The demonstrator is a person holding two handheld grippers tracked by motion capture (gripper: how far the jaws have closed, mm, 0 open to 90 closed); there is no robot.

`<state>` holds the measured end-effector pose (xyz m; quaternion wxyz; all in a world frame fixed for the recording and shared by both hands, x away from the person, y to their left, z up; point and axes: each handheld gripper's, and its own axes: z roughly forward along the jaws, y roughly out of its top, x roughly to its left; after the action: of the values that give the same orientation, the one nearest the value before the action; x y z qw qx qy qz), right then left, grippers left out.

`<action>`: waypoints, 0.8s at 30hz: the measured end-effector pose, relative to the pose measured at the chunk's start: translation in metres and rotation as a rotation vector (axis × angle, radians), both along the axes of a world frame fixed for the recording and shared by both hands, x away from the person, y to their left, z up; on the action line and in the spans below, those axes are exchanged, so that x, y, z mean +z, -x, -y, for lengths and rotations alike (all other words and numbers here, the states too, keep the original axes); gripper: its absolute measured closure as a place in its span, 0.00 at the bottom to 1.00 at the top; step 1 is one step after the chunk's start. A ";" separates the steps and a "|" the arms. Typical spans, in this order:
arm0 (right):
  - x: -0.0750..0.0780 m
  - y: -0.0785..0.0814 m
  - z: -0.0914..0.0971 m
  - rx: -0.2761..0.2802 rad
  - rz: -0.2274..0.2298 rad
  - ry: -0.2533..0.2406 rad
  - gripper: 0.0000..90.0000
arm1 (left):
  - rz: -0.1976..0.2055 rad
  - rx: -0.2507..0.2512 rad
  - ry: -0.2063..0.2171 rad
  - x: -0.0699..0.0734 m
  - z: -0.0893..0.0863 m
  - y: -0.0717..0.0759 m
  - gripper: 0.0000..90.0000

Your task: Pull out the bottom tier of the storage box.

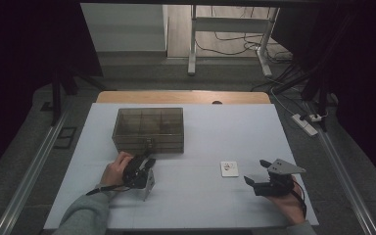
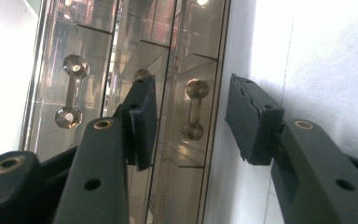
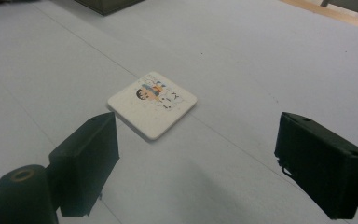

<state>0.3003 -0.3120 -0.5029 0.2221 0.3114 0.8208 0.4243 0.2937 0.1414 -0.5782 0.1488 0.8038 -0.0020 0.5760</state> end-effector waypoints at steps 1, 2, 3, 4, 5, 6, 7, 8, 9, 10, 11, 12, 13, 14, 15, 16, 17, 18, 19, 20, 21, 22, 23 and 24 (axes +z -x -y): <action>0.000 0.000 0.000 -0.002 0.001 0.001 0.15 | 0.004 -0.006 0.001 0.000 0.000 -0.001 0.60; 0.000 0.001 0.000 -0.007 0.003 0.000 0.15 | 0.005 -0.007 -0.004 0.000 0.001 -0.001 0.61; 0.000 0.001 -0.001 -0.007 0.003 0.000 0.15 | 0.006 -0.011 -0.003 -0.001 0.002 -0.002 0.61; 0.000 0.001 -0.001 -0.007 0.003 0.001 0.15 | 0.009 -0.013 -0.004 -0.001 0.002 -0.002 0.61; 0.000 0.001 -0.001 -0.007 0.003 0.000 0.15 | 0.010 -0.014 -0.007 -0.001 0.002 -0.002 0.62; 0.000 0.001 0.000 -0.008 0.002 0.001 0.15 | 0.010 -0.015 -0.007 -0.001 0.003 -0.003 0.62; 0.000 0.001 0.000 -0.004 0.000 -0.001 0.15 | 0.010 -0.017 -0.007 -0.001 0.003 -0.003 0.62; 0.000 0.001 0.000 -0.004 0.000 0.000 0.15 | 0.009 -0.019 -0.006 -0.001 0.003 -0.003 0.62; 0.000 0.001 0.000 -0.004 0.000 0.001 0.15 | 0.009 -0.020 -0.005 -0.001 0.003 -0.004 0.62; 0.000 0.001 0.000 -0.004 0.000 0.002 0.15 | 0.008 -0.022 -0.003 -0.001 0.003 -0.004 0.62; 0.000 0.001 0.000 -0.005 0.000 0.003 0.15 | 0.008 -0.024 -0.002 -0.001 0.003 -0.005 0.63; 0.000 0.001 0.000 -0.006 -0.001 0.002 0.15 | 0.008 -0.025 -0.002 -0.001 0.003 -0.005 0.63; 0.000 0.001 0.000 -0.007 -0.001 0.002 0.15 | 0.007 -0.026 -0.003 -0.001 0.004 -0.006 0.63; 0.000 0.001 0.000 -0.008 -0.001 0.002 0.15 | 0.006 -0.027 -0.003 -0.001 0.004 -0.006 0.64; 0.000 0.001 0.000 -0.008 -0.001 0.002 0.15 | 0.005 -0.028 -0.002 -0.001 0.004 -0.007 0.64; -0.001 0.001 0.000 -0.008 -0.001 0.003 0.15 | 0.004 -0.029 0.003 -0.002 0.004 -0.007 0.64; -0.001 0.001 0.000 -0.008 -0.001 0.004 0.15 | 0.003 -0.030 0.002 -0.002 0.004 -0.008 0.65; 0.000 0.001 0.000 -0.008 -0.001 0.004 0.15 | 0.001 -0.029 0.002 -0.002 0.004 -0.008 0.65; 0.000 0.001 0.000 -0.008 -0.001 0.005 0.15 | 0.001 -0.028 0.001 -0.002 0.004 -0.009 0.65; 0.000 0.001 0.000 -0.006 -0.002 0.005 0.15 | 0.001 -0.031 0.001 -0.002 0.004 -0.009 0.65; -0.001 0.001 0.000 -0.008 -0.002 0.005 0.15 | 0.000 -0.032 0.000 -0.002 0.004 -0.010 0.66; -0.001 0.001 0.000 -0.006 -0.003 0.005 0.15 | 0.000 -0.032 0.000 -0.002 0.005 -0.010 0.67; -0.001 0.001 0.000 -0.006 -0.003 0.006 0.15 | 0.000 -0.030 -0.003 -0.002 0.005 -0.011 0.67; -0.001 0.001 0.000 -0.006 -0.003 0.006 0.15 | 0.000 -0.029 -0.004 -0.003 0.005 -0.011 0.68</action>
<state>0.2994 -0.3118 -0.5035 0.2231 0.3138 0.8214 0.4208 0.3047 0.1364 -0.5809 0.1556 0.8039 -0.0148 0.5738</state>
